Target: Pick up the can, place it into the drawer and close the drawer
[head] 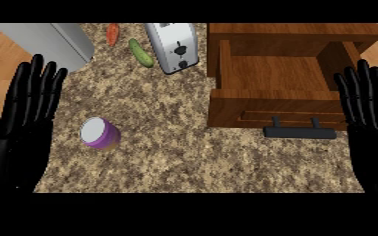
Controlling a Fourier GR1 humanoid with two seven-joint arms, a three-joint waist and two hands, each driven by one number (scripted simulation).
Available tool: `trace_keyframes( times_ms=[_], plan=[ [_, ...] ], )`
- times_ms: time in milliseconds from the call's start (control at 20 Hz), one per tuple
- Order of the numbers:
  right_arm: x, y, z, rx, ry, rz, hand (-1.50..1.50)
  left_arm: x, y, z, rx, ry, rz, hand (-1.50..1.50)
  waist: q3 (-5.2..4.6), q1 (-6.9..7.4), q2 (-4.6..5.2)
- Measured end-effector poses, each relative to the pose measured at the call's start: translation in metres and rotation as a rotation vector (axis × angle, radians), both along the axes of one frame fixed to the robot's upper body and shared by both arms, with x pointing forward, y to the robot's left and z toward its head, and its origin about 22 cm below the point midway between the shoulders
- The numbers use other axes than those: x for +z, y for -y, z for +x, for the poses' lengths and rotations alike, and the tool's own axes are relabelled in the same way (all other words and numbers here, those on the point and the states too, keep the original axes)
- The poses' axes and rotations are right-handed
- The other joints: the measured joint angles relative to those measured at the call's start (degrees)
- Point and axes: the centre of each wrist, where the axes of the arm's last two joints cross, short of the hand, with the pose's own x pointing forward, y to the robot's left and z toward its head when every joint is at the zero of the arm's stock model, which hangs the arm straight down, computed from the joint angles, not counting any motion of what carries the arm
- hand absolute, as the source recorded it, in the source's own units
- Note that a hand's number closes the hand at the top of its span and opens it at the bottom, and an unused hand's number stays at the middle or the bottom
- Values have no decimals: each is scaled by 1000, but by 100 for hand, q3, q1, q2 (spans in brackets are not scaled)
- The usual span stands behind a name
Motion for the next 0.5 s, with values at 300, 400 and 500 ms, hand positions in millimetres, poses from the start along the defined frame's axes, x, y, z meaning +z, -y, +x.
trace_keyframes(
  times_ms=[300,400,500],
  plan=[
    [1,3,-4,10,27,29,-150,-5,-18,-29,190,0,-16,-150,-74,-95,53],
    [-9,9,-6,-55,-63,54,-150,-21,-27,-36,310,-127,-74,-150,-88,-64,72],
    [-14,11,-5,-95,-126,73,-150,-30,-35,-43,396,-221,-115,-150,-92,-50,80]
  ],
)
